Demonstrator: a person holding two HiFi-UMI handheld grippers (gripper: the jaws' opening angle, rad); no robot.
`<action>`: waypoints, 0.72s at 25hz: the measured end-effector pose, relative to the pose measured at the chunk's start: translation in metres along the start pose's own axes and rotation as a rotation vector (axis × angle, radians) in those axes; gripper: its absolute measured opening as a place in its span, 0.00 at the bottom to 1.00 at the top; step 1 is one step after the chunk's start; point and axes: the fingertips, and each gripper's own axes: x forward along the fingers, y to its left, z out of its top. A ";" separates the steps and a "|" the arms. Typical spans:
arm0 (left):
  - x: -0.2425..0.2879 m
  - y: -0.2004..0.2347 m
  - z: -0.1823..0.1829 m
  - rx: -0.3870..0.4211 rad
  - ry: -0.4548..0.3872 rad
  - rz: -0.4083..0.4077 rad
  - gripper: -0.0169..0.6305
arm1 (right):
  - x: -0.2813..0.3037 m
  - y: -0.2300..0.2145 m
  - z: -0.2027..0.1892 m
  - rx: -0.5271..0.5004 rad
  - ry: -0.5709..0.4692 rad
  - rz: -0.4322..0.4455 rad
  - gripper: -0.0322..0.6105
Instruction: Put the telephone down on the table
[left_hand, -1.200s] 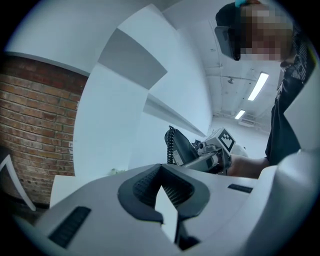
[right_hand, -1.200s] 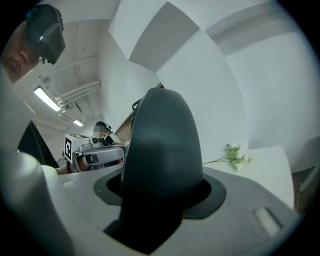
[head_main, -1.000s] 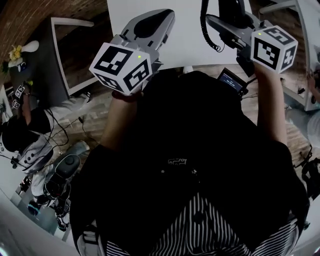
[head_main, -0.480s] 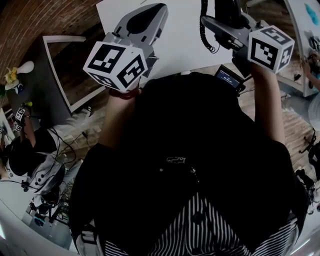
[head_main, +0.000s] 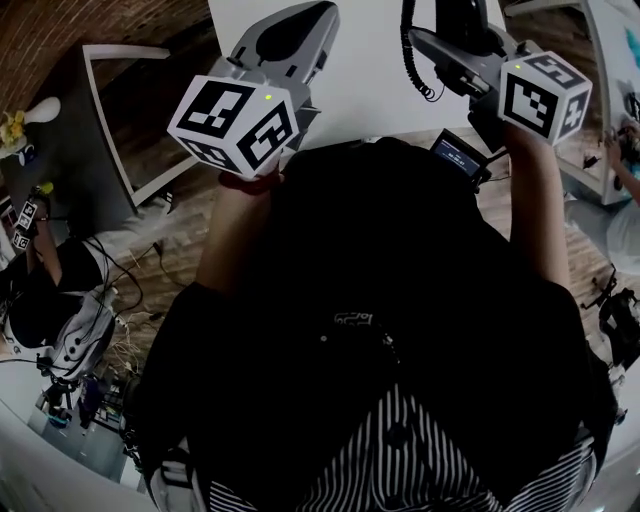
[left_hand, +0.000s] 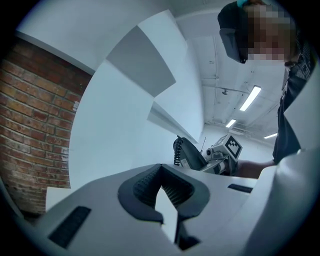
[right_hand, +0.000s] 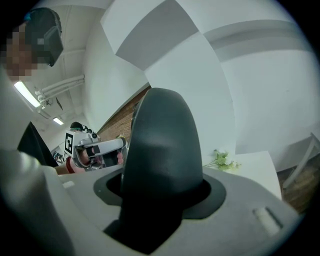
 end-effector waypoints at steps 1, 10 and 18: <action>-0.001 -0.001 -0.001 -0.001 0.000 0.004 0.04 | 0.000 0.001 0.000 -0.003 0.003 0.004 0.48; -0.010 -0.010 -0.018 -0.003 0.026 0.033 0.04 | 0.005 0.003 -0.006 -0.031 0.034 0.033 0.48; -0.015 -0.016 -0.029 0.006 0.053 0.036 0.04 | 0.016 -0.002 -0.009 -0.049 0.066 0.063 0.48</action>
